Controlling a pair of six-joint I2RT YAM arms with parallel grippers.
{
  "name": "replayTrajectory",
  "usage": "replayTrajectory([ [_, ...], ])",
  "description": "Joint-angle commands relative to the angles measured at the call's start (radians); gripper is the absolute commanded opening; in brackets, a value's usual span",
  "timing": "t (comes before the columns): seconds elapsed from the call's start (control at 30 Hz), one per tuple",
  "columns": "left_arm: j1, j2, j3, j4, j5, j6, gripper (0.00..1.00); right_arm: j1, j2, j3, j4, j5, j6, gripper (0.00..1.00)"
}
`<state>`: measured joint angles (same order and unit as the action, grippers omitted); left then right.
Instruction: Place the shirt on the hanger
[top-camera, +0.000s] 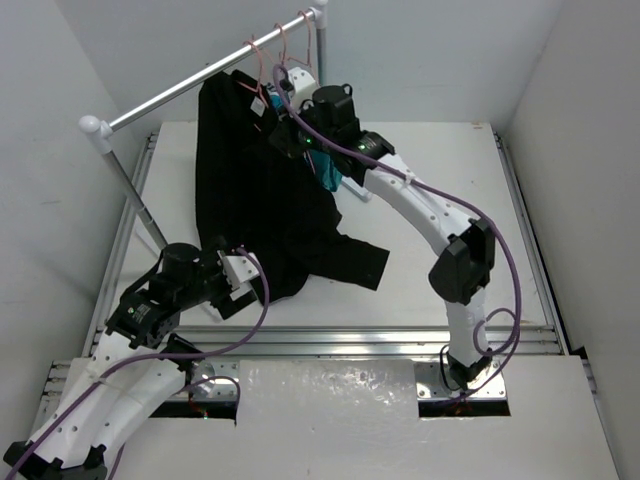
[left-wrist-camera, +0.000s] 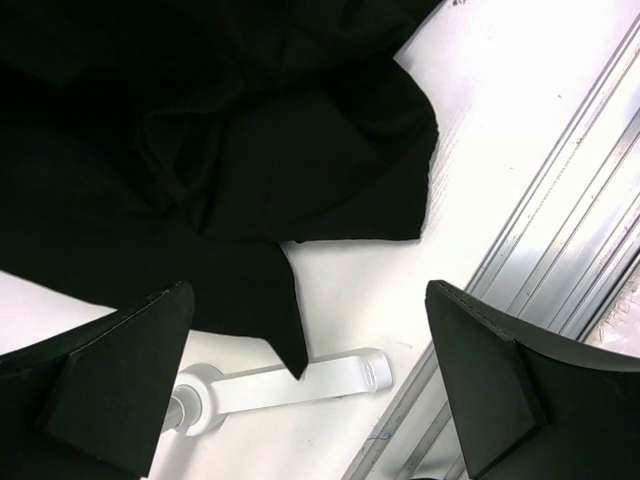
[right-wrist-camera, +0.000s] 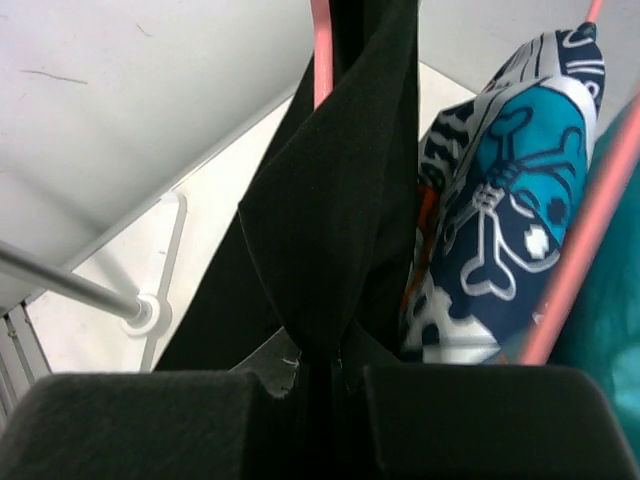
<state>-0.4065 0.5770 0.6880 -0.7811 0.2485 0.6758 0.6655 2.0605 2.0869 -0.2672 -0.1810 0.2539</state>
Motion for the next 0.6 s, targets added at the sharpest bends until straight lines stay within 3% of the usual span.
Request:
replayTrajectory([
  [0.0, -0.006, 0.003, -0.005, 0.055, 0.015, 0.007, 1.00, 0.006, -0.135, -0.100, 0.029, 0.025, -0.028, 0.07],
  [0.07, -0.008, 0.014, -0.028, 0.078, 0.015, 0.007, 1.00, 0.008, -0.169, -0.137, 0.037, 0.028, -0.050, 0.18],
  [0.1, -0.008, 0.026, -0.037, 0.085, 0.015, 0.008, 1.00, 0.008, -0.201, -0.171, 0.040, 0.023, -0.059, 0.32],
  [0.2, -0.008, 0.052, -0.045, 0.097, 0.020, 0.008, 1.00, 0.009, -0.255, -0.238, 0.039, -0.008, -0.097, 0.56],
  [0.37, -0.006, 0.063, -0.061, 0.126, 0.029, 0.007, 1.00, 0.008, -0.437, -0.400, 0.031, -0.049, -0.156, 0.86],
  [0.4, -0.006, 0.063, -0.071, 0.134, 0.028, 0.007, 0.99, 0.008, -0.466, -0.428, 0.031, -0.075, -0.169, 0.97],
  [0.57, -0.006, 0.067, -0.134, 0.206, -0.009, -0.001, 1.00, -0.007, -0.713, -0.661, -0.003, -0.213, -0.235, 0.99],
])
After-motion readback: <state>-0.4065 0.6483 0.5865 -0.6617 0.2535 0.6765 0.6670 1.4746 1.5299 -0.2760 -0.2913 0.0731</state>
